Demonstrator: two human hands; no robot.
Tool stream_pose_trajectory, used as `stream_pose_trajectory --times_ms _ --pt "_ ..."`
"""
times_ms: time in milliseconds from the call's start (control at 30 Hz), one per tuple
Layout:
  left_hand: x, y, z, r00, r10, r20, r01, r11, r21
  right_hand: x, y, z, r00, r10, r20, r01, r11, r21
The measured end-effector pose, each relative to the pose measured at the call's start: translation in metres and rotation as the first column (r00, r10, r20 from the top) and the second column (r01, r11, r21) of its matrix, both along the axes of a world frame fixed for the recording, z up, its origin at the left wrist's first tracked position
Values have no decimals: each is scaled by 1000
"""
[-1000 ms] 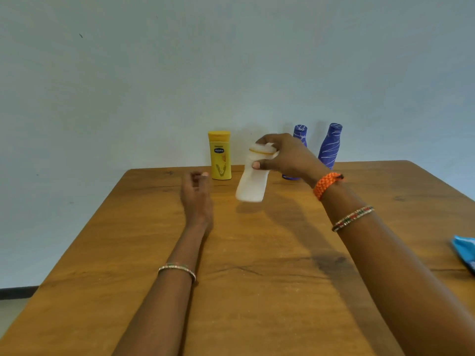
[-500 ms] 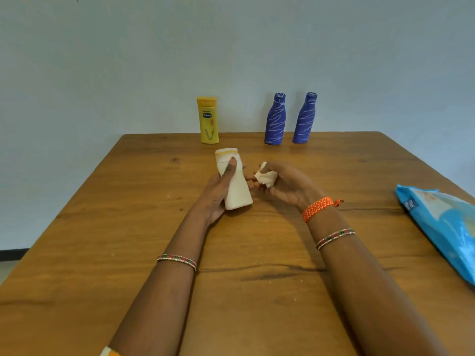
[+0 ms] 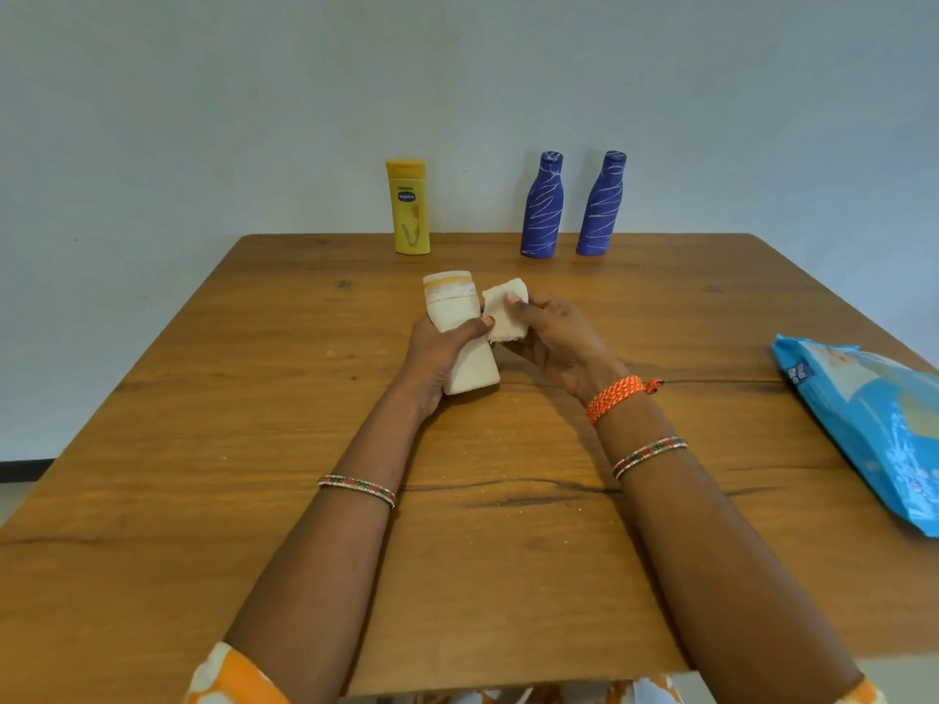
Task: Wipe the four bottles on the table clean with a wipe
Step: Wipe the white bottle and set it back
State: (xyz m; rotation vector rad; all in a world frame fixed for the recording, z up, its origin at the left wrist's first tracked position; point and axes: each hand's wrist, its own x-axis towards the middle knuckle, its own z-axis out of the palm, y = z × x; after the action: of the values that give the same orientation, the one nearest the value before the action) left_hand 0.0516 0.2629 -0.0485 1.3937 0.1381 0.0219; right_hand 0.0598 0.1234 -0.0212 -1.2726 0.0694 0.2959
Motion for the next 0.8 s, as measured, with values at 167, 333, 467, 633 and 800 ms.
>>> stream_pose_trajectory --times_ms 167,333,467,633,800 --pt "1 -4 2 997 79 -24 -78 996 43 0 -2 3 988 -57 -142 50 997 -54" --pt "-4 -4 8 1000 -5 -17 6 999 50 2 4 1 928 -350 124 371 890 -266" --pt "-9 -10 10 993 -110 -44 112 993 43 -3 22 -1 699 -303 647 622 703 -343" --pt "-10 -15 6 998 -30 53 32 999 -37 -20 42 -5 370 350 861 643 573 -509" --pt "-10 -14 6 998 -45 34 46 998 -34 -4 16 -13 498 179 849 617 614 -492"
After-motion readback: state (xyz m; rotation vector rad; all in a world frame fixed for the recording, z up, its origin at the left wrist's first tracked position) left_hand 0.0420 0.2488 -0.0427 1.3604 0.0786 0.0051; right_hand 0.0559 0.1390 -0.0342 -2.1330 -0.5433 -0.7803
